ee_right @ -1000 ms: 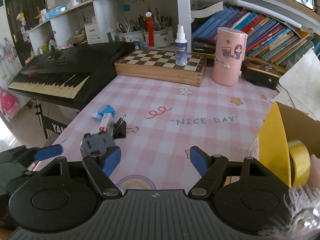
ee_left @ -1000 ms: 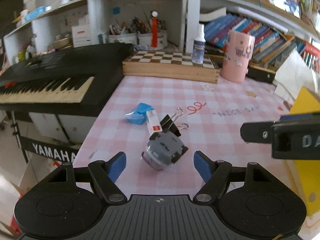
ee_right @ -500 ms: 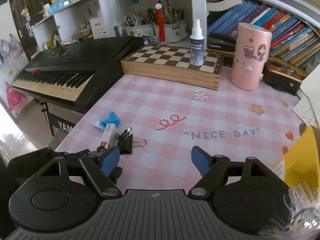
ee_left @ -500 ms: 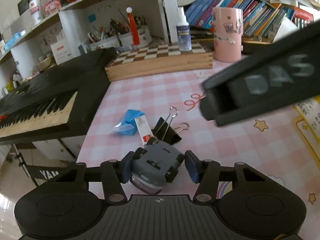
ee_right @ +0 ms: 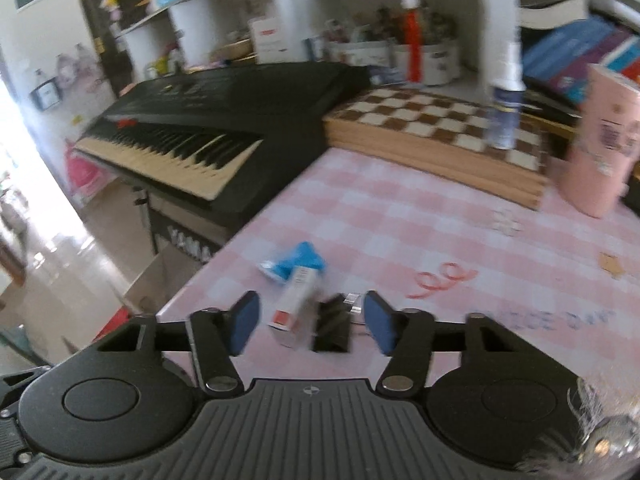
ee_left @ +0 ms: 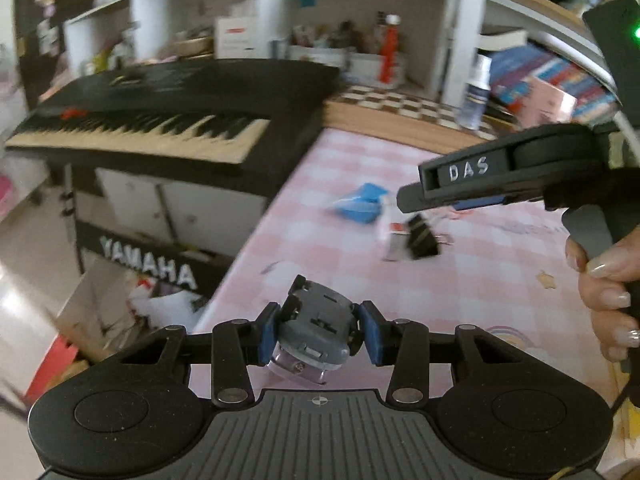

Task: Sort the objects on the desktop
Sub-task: 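Close left tool on the gray toy car and lift it, then close right tool on the small white box with red label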

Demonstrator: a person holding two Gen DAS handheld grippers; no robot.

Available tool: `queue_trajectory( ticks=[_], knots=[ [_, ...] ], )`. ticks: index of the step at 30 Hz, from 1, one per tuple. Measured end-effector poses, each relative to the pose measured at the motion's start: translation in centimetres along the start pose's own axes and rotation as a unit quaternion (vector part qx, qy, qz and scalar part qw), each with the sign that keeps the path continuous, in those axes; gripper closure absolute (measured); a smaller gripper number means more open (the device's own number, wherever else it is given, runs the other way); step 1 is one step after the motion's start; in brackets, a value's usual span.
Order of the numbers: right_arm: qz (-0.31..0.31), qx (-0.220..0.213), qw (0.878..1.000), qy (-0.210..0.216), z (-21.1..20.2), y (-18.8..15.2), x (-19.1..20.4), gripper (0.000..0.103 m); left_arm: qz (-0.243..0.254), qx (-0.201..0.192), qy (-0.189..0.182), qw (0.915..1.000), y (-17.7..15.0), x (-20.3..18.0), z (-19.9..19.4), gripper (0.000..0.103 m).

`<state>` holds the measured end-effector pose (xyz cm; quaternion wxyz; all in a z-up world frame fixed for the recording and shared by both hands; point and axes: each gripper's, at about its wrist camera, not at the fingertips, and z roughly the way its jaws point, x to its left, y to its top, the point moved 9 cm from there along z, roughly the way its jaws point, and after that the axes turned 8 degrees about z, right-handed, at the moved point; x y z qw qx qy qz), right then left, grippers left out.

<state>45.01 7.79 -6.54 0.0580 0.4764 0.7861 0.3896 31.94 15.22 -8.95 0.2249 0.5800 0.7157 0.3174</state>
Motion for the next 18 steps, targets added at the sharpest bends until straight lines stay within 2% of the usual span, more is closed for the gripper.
queue_trajectory(
  ticks=[3, 6, 11, 12, 15, 18],
  knots=[
    [-0.026, 0.014, 1.0, 0.003, 1.6, -0.2, 1.3, 0.065, -0.009, -0.001, 0.015, 0.9998, -0.1, 0.9, -0.5, 0.061],
    [-0.047, 0.032, 0.998, -0.017, 3.5, -0.9, 1.9, 0.066, -0.01, -0.004, 0.025, 0.9996, 0.1, 1.2, -0.9, 0.061],
    [-0.042, 0.04, 0.997, -0.045, 5.5, -1.6, 1.6, 0.068, -0.013, -0.007, 0.033, 0.9994, 0.2, 1.7, -1.2, 0.061],
    [-0.044, 0.034, 0.997, -0.046, 5.7, -1.5, 1.6, 0.07, -0.013, -0.007, 0.033, 0.9994, 0.2, 1.8, -1.2, 0.061],
    [-0.05, 0.03, 0.997, -0.048, 6.0, -1.4, 1.5, 0.09, -0.012, -0.009, 0.032, 0.9994, 0.2, 1.9, -1.5, 0.061],
    [-0.043, 0.032, 0.997, -0.049, 5.6, -1.5, 1.2, 0.09, -0.012, -0.016, 0.029, 0.9994, 0.4, 1.9, -1.9, 0.061]
  ],
)
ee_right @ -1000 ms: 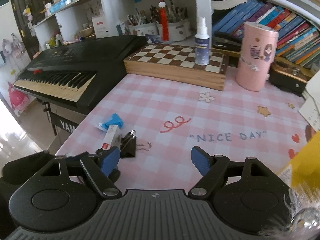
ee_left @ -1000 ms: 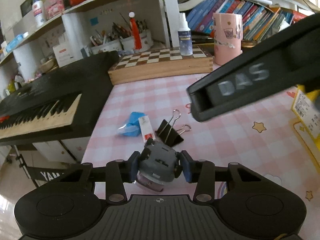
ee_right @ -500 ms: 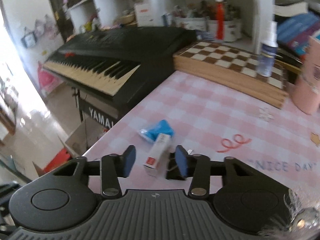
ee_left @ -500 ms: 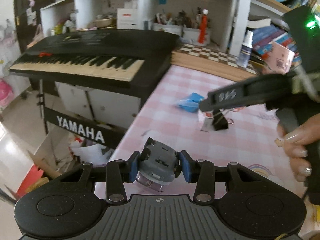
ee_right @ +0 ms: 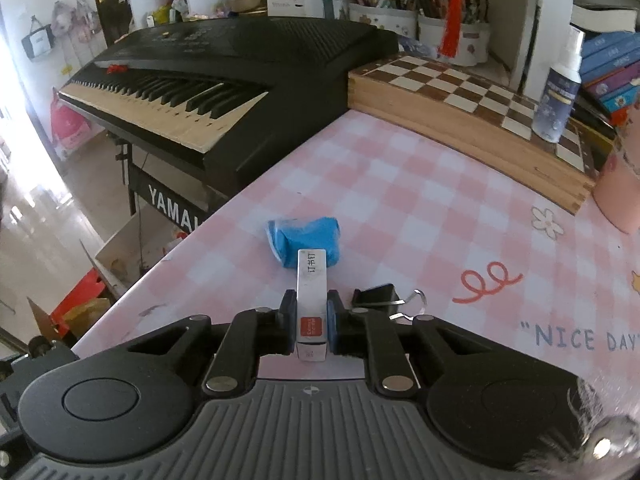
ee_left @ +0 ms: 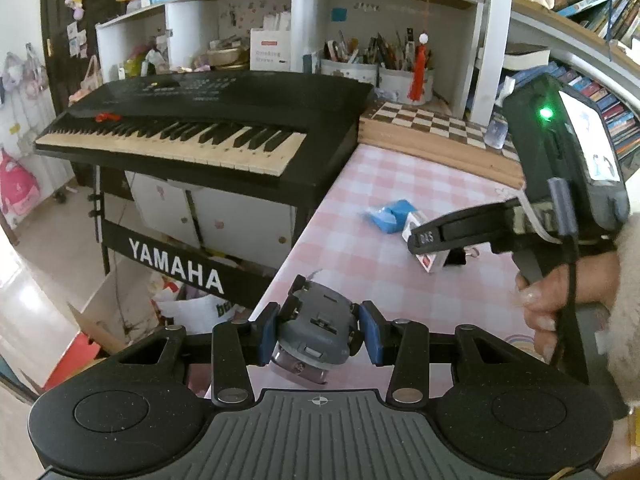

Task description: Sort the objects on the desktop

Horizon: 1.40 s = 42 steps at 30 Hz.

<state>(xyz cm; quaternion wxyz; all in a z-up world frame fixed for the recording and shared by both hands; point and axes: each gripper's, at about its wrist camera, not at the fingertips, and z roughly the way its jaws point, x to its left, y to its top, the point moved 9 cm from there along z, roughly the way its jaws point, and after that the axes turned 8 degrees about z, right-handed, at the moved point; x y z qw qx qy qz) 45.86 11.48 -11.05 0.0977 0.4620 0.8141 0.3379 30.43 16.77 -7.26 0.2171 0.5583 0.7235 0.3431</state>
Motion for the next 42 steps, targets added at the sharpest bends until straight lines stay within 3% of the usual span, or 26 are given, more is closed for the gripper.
queue_trajectory(
  ticks=[12, 23, 42],
  knots=[
    [0.038, -0.042, 0.998, 0.013, -8.7, -1.2, -0.9, 0.09, 0.021, -0.043, -0.061, 0.997, 1.0, -1.5, -2.6, 0.061],
    [0.067, -0.085, 0.994, -0.015, -17.2, -4.4, -2.4, 0.09, 0.049, -0.092, -0.13, 0.986, 1.8, -3.7, -7.7, 0.061],
    [0.11, -0.085, 0.988, -0.063, -23.8, -13.3, 0.4, 0.09, 0.068, -0.098, -0.202, 0.9721, -3.3, -4.0, -13.7, 0.061]
  ],
)
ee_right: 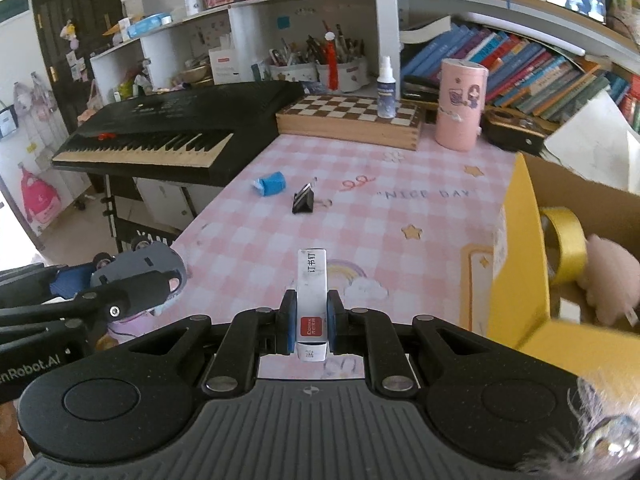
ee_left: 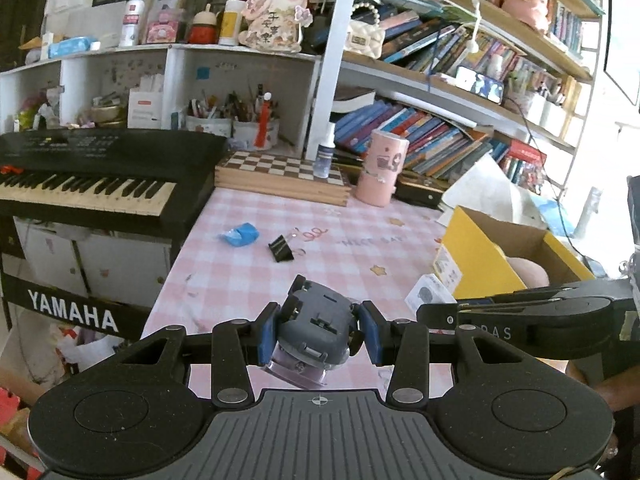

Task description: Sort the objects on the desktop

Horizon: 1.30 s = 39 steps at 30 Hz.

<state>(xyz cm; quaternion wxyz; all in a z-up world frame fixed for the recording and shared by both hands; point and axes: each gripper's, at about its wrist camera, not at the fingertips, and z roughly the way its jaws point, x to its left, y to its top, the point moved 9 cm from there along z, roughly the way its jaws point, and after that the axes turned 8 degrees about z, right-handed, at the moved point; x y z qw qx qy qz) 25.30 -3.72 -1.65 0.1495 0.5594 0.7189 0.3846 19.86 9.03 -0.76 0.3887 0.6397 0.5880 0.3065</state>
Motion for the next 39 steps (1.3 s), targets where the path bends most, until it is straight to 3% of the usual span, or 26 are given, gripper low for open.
queue_trajectory(
  ticks=[10, 19, 39],
  knots=[
    [0.022, 0.01, 1.0, -0.017, -3.4, -4.5, 0.6, 0.09, 0.007, 0.003, -0.024, 0.9997, -2.2, -1.0, -3.2, 0.061],
    [0.071, 0.018, 0.996, -0.046, -6.6, -8.8, -1.1, 0.09, 0.043, 0.021, -0.073, 0.9962, -3.9, -4.4, -4.0, 0.061],
    [0.191, 0.007, 0.971, -0.14, -11.7, -13.3, -9.1, 0.09, 0.123, 0.048, -0.193, 0.9723, -4.8, -13.8, -1.9, 0.061]
  ],
)
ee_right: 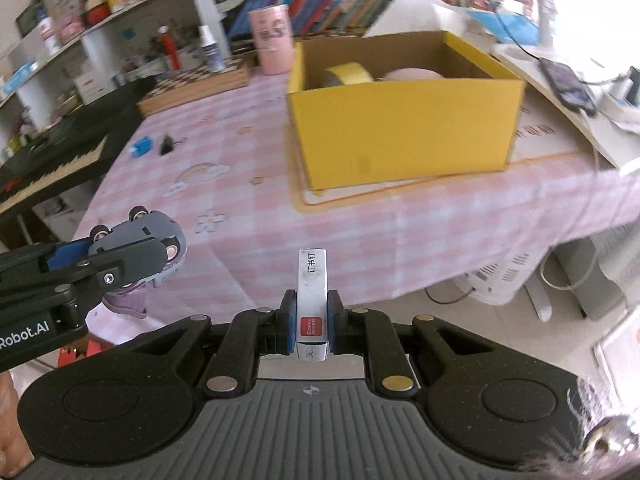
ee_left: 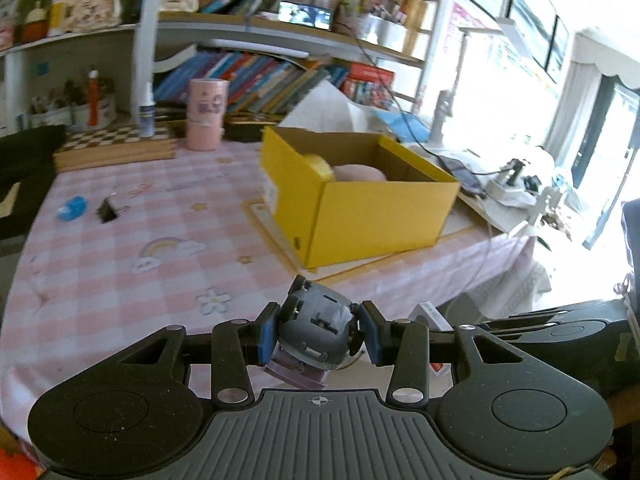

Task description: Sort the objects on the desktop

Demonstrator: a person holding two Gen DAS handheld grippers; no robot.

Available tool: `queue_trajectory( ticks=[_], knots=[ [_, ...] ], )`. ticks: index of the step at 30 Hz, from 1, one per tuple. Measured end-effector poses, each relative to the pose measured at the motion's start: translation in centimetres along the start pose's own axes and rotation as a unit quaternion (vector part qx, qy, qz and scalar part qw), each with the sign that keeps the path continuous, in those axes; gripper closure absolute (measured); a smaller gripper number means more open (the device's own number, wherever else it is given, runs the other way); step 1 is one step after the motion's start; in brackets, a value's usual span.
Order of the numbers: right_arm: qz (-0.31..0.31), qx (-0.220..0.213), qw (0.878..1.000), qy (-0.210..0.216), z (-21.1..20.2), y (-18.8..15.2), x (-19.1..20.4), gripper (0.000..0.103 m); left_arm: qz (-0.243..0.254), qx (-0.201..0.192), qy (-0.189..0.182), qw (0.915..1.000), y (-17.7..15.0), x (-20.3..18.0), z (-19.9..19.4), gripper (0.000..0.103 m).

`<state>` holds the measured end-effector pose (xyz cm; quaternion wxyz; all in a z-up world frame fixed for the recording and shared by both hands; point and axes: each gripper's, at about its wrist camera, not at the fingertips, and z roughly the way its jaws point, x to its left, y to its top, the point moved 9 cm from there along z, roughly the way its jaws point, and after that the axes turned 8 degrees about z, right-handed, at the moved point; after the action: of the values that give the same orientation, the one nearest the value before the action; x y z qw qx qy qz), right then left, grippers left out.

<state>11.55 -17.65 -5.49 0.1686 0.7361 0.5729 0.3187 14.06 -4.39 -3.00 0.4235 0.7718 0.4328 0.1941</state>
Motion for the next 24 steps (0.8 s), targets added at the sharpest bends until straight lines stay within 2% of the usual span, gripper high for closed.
queue_trajectory(
  ticks=[9, 20, 24],
  knots=[
    [0.032, -0.007, 0.999, -0.024, -0.2, 1.2, -3.8, 0.09, 0.026, 0.004, -0.029, 0.9992, 1.5, -2.7, 2.6, 0.061],
    [0.044, -0.002, 0.999, -0.032, 1.0, 4.0, -7.3, 0.09, 0.045, 0.001, -0.034, 0.9984, 3.8, -4.6, 5.7, 0.061],
    [0.04, -0.012, 0.999, -0.029, 1.3, 5.6, -8.0, 0.09, 0.057, -0.002, -0.035, 0.9978, 4.8, -5.4, 6.9, 0.061]
  ],
)
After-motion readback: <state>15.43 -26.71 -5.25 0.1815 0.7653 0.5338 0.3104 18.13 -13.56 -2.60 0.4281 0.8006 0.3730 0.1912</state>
